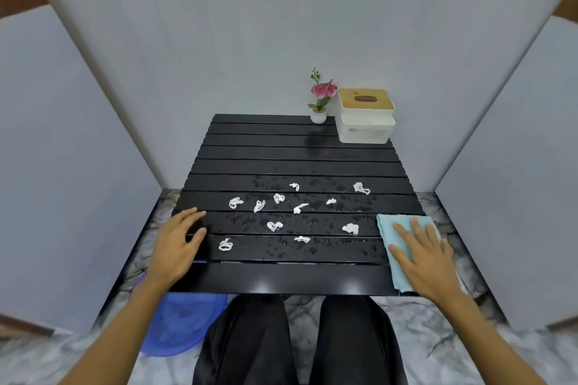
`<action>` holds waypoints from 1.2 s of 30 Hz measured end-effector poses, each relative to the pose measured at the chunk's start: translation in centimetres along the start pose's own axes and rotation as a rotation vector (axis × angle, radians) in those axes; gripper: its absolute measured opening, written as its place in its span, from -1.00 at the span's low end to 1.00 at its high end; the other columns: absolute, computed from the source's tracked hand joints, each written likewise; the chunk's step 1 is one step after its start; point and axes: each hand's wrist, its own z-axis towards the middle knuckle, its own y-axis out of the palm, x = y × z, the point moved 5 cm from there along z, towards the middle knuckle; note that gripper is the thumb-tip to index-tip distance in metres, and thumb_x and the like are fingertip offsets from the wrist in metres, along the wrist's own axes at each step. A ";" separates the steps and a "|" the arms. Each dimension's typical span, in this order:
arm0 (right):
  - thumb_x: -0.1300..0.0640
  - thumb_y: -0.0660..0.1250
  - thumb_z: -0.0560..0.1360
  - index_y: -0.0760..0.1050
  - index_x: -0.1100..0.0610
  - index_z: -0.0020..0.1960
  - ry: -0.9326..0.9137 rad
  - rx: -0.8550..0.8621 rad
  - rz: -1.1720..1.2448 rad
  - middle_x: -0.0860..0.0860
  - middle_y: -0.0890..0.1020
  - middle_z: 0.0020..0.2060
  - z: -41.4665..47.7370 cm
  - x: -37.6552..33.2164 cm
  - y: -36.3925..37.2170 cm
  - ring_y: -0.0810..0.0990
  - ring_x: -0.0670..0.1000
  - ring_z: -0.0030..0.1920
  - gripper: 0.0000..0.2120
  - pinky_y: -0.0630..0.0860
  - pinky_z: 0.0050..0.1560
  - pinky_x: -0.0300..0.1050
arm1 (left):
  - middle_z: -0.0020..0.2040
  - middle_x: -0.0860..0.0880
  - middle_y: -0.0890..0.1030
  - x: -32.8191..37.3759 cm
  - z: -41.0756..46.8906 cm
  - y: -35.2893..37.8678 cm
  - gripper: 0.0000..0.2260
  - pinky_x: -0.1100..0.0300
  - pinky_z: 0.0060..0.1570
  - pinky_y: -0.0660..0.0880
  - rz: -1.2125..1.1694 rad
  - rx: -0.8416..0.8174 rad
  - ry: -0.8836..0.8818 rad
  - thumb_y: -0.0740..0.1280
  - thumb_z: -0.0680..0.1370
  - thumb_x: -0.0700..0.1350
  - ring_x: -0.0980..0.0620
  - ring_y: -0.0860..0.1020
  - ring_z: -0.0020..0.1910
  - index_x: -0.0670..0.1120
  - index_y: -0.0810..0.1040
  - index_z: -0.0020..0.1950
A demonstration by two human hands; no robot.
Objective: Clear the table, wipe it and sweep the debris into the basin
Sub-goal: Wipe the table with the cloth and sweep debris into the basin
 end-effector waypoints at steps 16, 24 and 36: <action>-0.34 -0.29 0.39 0.04 -0.05 0.53 0.028 0.018 0.000 0.03 0.06 0.55 0.0 -1.1 1.0 -0.06 0.12 0.54 -0.22 -0.11 0.49 0.11 | 0.36 -0.10 0.48 -1.1 -1.4 1.3 -0.61 -0.11 0.36 0.27 0.140 0.023 -0.023 0.20 0.51 -0.01 -0.13 0.39 0.35 -0.07 0.53 0.30; -0.30 -0.28 0.44 0.02 -0.02 0.54 -0.013 0.028 0.007 0.01 0.05 0.55 -0.1 -4.2 1.8 -0.07 0.09 0.54 -0.26 -0.10 0.49 0.08 | 0.38 -0.08 0.46 -1.5 -1.4 1.6 -0.64 -0.10 0.38 0.25 0.134 0.024 -0.024 0.23 0.54 -0.03 -0.12 0.37 0.37 -0.05 0.51 0.32; -0.17 -0.13 0.58 0.04 0.01 0.53 -0.152 0.013 0.040 -0.02 0.08 0.54 -0.5 -12.8 3.5 -0.04 0.08 0.54 -0.43 -0.10 0.49 0.03 | 0.39 -0.05 0.45 -1.8 -1.4 1.8 -0.66 -0.07 0.41 0.21 0.124 0.033 -0.010 0.26 0.55 -0.07 -0.08 0.34 0.40 -0.03 0.50 0.33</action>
